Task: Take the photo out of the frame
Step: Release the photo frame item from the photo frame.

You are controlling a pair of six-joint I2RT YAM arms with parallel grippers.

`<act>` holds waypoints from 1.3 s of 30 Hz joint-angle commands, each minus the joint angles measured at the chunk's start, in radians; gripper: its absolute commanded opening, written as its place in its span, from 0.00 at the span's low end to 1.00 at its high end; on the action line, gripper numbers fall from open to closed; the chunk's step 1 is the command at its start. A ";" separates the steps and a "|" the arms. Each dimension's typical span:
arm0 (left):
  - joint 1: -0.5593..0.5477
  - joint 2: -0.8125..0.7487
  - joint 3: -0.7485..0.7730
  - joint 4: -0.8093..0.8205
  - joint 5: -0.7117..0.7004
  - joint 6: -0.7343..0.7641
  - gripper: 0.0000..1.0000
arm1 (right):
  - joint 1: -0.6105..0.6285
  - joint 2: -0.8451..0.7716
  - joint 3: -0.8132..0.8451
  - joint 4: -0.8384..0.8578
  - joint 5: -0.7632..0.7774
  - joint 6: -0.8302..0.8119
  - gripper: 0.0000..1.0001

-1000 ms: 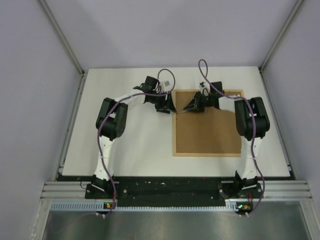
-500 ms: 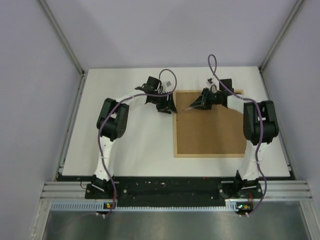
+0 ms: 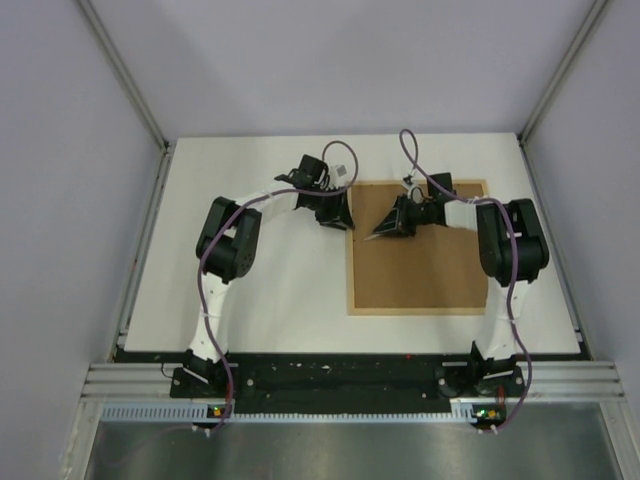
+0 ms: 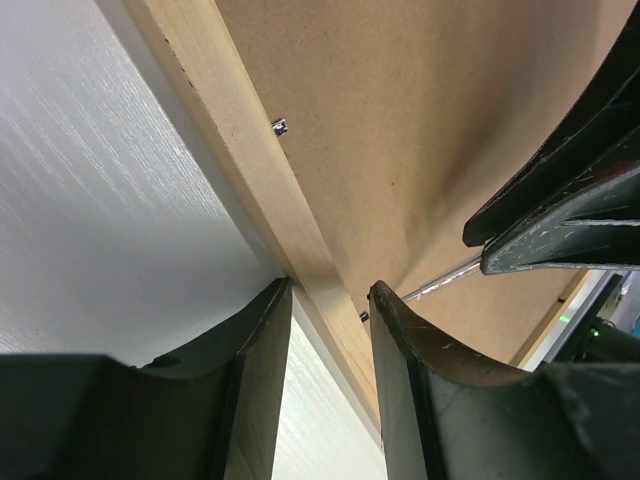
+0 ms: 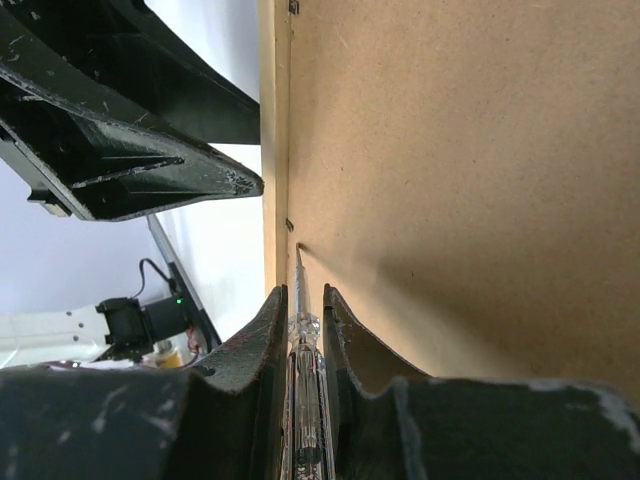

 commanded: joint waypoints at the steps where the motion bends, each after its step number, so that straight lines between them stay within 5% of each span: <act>1: -0.006 0.025 0.009 -0.035 -0.040 0.003 0.42 | 0.013 0.040 0.033 0.048 0.006 -0.021 0.00; 30: -0.026 0.015 -0.008 -0.029 -0.052 -0.031 0.16 | 0.062 0.078 0.050 0.134 0.007 0.045 0.00; 39: -0.052 -0.007 -0.020 -0.049 -0.165 -0.051 0.04 | 0.186 -0.031 0.209 -0.131 0.234 0.054 0.00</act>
